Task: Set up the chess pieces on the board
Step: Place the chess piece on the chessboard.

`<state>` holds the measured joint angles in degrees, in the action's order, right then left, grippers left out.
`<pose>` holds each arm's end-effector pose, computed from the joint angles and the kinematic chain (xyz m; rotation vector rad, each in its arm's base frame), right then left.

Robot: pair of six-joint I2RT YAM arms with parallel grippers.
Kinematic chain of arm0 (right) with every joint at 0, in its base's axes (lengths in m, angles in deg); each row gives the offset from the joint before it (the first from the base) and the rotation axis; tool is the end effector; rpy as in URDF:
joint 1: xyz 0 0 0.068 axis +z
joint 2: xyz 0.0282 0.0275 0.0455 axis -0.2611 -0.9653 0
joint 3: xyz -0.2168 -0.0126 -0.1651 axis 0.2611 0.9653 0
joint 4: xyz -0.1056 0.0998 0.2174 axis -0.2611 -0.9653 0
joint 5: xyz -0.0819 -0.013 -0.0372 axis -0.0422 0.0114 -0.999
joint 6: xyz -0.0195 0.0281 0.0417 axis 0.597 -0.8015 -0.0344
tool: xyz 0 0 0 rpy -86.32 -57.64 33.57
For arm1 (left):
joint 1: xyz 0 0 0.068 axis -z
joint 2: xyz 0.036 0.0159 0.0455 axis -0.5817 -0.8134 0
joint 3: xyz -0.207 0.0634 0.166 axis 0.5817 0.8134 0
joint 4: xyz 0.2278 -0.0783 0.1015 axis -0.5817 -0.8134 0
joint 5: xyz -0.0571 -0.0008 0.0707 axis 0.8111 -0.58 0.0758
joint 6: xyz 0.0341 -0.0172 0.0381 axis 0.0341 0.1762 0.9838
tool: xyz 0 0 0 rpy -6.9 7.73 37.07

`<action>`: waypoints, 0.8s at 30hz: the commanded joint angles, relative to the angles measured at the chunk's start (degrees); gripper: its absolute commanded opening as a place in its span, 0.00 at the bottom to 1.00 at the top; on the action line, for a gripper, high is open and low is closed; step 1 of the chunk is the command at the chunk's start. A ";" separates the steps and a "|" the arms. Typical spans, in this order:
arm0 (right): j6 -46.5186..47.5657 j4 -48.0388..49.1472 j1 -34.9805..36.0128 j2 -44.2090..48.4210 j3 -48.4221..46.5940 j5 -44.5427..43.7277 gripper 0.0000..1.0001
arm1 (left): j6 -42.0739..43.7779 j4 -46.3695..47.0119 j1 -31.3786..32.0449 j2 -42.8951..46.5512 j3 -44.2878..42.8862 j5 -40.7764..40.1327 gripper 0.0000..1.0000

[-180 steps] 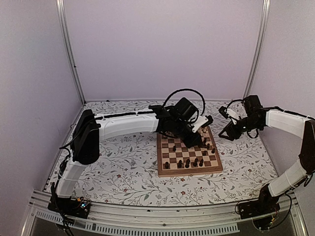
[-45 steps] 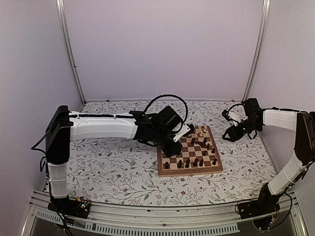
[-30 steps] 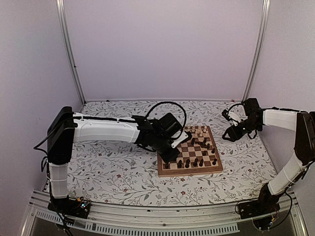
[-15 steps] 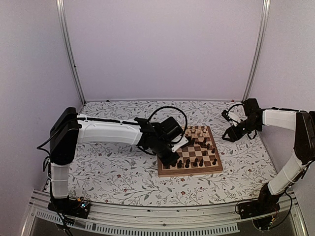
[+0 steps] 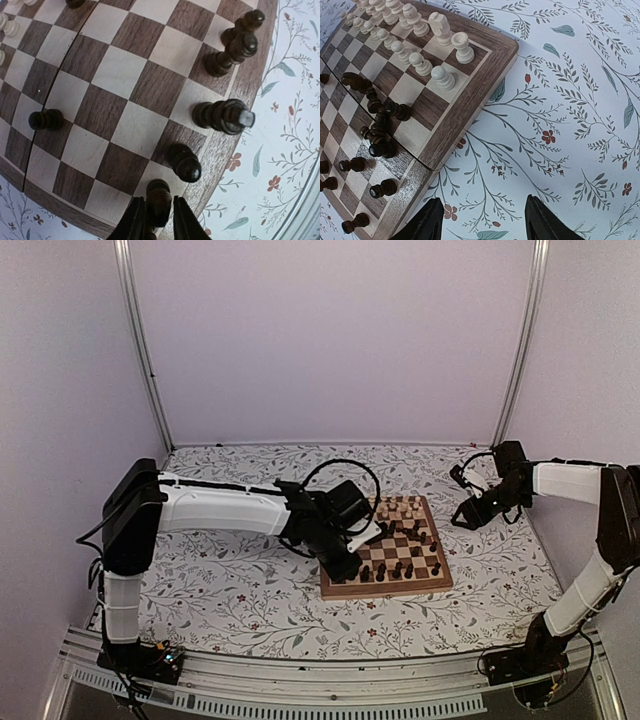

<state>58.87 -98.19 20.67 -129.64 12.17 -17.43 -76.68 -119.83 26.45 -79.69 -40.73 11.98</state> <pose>0.3061 0.0423 0.1906 -0.8584 2.4396 0.3397 0.2037 -0.3868 0.1801 1.3691 2.4008 -0.3903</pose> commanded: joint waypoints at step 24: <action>0.62 -0.74 -0.19 -0.66 -1.45 0.39 0.59 | 1.30 -3.09 -2.90 -16.89 -31.70 -6.23 0.46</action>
<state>58.98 -98.67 20.67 -129.64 12.14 -16.91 -72.75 -121.82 25.14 -94.24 -68.90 7.07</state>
